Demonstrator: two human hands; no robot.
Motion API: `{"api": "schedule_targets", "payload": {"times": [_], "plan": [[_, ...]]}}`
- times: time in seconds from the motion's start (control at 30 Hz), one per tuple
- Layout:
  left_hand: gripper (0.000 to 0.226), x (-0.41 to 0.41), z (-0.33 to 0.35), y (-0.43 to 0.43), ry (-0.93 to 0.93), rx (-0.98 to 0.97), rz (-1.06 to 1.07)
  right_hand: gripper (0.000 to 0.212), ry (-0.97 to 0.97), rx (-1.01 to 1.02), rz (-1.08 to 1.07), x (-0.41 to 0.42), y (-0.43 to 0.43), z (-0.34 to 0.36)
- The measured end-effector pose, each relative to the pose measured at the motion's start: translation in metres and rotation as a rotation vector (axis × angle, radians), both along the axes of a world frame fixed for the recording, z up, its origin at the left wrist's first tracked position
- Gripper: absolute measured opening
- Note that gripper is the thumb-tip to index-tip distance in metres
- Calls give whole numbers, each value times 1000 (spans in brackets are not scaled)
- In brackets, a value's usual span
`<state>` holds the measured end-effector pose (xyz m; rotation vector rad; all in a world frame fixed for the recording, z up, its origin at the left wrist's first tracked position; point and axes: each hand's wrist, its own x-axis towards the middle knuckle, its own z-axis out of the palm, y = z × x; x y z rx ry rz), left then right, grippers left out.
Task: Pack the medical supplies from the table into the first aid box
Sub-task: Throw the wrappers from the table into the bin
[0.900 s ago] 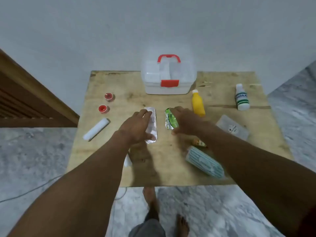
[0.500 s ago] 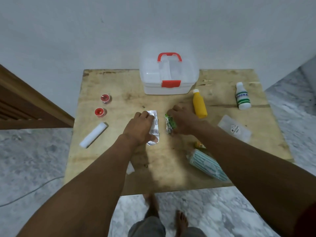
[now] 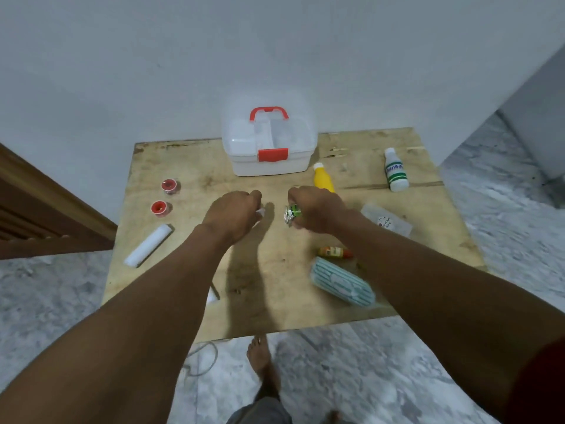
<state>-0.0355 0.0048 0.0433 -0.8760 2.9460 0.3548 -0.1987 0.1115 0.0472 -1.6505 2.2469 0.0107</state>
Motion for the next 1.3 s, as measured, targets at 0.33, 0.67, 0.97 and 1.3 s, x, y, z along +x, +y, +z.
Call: {"api": "schedule_targets", "payload": {"times": [0.33, 0.67, 0.97, 1.3], "plan": [[23, -89, 86, 134, 263, -29, -174, 47, -2, -214, -204, -79, 161, 81], [27, -227, 107, 299, 308, 11, -529, 45, 19, -265, -539, -179, 372, 110], [29, -377, 89, 365, 259, 33, -643, 44, 25, -228, -754, -291, 456, 91], [35, -488, 26, 366, 110, 144, -563, 44, -35, -38, -688, -423, 448, 44]]}}
